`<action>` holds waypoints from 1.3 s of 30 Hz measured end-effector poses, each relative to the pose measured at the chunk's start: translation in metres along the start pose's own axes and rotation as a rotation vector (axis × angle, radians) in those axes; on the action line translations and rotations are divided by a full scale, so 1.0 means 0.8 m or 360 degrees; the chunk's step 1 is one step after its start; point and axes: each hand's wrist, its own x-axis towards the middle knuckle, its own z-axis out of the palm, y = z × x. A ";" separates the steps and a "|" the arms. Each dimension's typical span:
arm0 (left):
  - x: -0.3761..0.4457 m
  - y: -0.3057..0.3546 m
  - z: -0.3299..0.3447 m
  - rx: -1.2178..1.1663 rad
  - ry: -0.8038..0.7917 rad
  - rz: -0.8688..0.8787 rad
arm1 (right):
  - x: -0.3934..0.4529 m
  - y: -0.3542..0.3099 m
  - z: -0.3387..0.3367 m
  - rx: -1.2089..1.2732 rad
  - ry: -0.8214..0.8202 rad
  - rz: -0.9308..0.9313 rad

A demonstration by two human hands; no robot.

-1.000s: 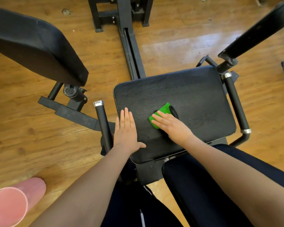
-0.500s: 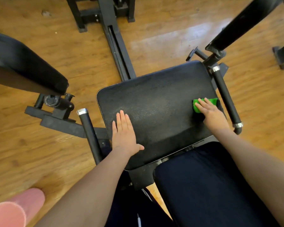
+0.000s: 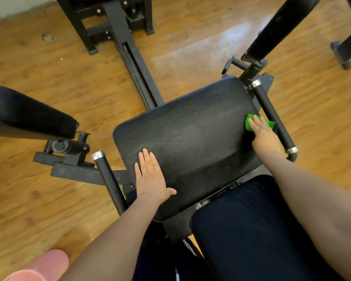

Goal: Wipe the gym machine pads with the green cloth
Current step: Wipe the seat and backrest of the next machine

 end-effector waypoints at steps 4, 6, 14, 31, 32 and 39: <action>0.000 0.001 -0.003 -0.0001 0.0012 0.0022 | -0.001 -0.006 -0.005 0.0123 0.0032 0.0133; 0.001 0.001 -0.002 0.0000 0.0023 0.0031 | -0.001 -0.018 -0.003 0.0148 0.0048 0.0248; 0.002 -0.007 0.003 -0.0022 0.0062 0.0111 | -0.043 -0.094 0.040 0.0219 0.0140 0.0404; 0.023 -0.109 -0.027 0.0529 0.0112 0.0885 | -0.194 -0.297 0.111 0.0244 0.0187 0.0081; 0.024 -0.111 -0.027 0.0552 0.0118 0.0892 | -0.205 -0.310 0.116 0.0212 0.0210 0.0052; 0.020 -0.130 -0.040 0.0744 0.0053 0.0922 | -0.251 -0.354 0.141 0.0263 0.0057 -0.0041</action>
